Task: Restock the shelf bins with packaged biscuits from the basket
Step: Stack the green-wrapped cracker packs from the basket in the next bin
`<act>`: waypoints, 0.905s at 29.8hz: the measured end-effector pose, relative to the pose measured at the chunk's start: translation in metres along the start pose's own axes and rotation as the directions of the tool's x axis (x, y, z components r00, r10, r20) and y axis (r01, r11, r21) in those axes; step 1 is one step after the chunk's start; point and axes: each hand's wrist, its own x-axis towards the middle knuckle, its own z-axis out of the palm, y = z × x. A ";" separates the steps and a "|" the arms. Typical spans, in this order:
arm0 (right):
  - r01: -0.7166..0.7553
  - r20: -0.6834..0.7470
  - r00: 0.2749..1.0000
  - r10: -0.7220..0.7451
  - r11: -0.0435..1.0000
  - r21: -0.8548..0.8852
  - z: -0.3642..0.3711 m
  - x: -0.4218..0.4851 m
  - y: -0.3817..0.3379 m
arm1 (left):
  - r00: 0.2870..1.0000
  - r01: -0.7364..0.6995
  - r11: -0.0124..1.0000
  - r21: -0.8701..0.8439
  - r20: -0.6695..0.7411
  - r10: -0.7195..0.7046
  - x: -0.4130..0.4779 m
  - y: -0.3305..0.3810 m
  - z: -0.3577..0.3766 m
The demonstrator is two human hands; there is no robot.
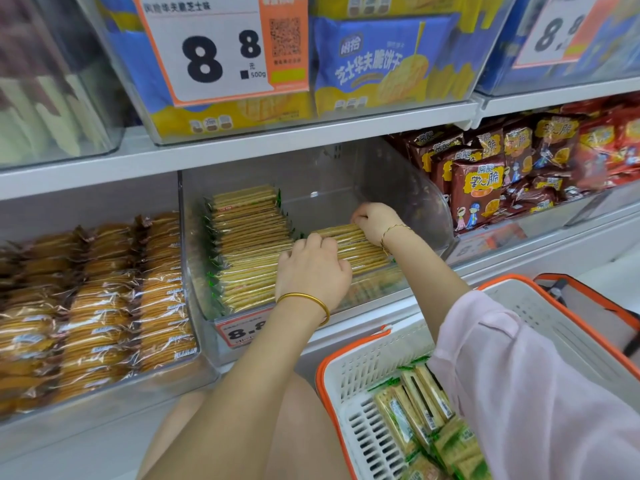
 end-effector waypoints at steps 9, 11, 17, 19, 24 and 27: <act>0.166 0.084 0.984 -0.155 0.975 -0.145 0.007 -0.004 0.000 | 0.999 -0.005 1.000 0.023 -0.043 0.006 0.000 -0.001 0.003; 0.162 0.074 0.986 -0.152 0.973 -0.165 0.006 -0.004 0.000 | 0.999 -0.011 1.000 0.021 -0.051 0.012 0.000 -0.001 0.003; 0.146 -0.027 0.988 -0.152 0.977 -0.154 -0.007 -0.020 -0.002 | 0.996 -0.029 0.999 0.028 -0.082 0.031 -0.001 -0.002 0.004; 0.181 -0.079 0.978 -0.192 0.975 -0.130 -0.014 -0.032 -0.003 | 0.995 -0.041 0.998 0.043 -0.084 0.044 -0.001 -0.001 0.003; 0.333 -0.311 0.895 -0.318 0.943 -0.005 -0.040 -0.093 -0.001 | 0.983 -0.094 0.992 0.088 -0.149 0.106 -0.002 0.000 -0.002; 0.433 -0.472 0.812 -0.344 0.897 0.091 -0.044 -0.149 0.017 | 0.898 -0.272 0.939 0.209 -0.295 0.325 -0.012 0.005 -0.005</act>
